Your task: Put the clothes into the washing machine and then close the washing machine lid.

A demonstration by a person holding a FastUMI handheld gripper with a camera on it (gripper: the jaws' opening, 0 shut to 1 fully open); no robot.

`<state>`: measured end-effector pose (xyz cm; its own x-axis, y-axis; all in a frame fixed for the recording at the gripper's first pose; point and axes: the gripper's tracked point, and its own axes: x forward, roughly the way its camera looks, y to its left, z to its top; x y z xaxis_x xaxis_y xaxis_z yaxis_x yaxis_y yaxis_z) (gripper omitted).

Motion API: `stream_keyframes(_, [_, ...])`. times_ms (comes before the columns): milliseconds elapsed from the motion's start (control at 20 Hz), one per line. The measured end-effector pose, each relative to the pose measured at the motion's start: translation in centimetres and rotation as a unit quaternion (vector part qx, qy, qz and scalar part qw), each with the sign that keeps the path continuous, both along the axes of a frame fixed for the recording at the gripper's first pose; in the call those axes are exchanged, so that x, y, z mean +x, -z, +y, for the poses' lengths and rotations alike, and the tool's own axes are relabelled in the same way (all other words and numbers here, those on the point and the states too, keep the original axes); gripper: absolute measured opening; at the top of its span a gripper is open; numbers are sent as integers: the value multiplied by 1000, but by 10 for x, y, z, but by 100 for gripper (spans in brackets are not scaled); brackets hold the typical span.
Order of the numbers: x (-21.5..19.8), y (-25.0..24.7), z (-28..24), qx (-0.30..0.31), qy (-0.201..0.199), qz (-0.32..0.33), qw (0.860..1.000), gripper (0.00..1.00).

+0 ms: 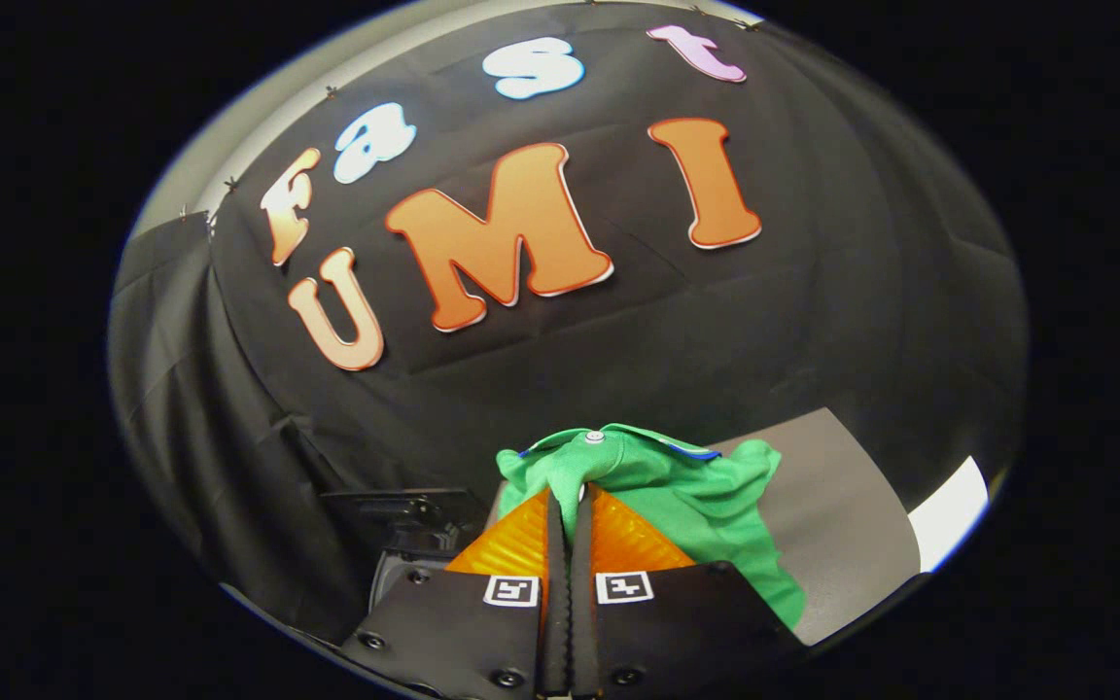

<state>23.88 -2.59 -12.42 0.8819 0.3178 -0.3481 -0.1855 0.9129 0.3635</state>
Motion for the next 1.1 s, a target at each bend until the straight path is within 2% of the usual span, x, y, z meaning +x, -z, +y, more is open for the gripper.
stream_keyframes(300, [-10, -19, 2, 14, -18, -53, 998, 8])
stream_keyframes(650, [-16, -29, 27, 17, -62, -86, 994, 8])
stream_keyframes(1100, [-37, -13, 67, 18, -138, -49, 989, 8])
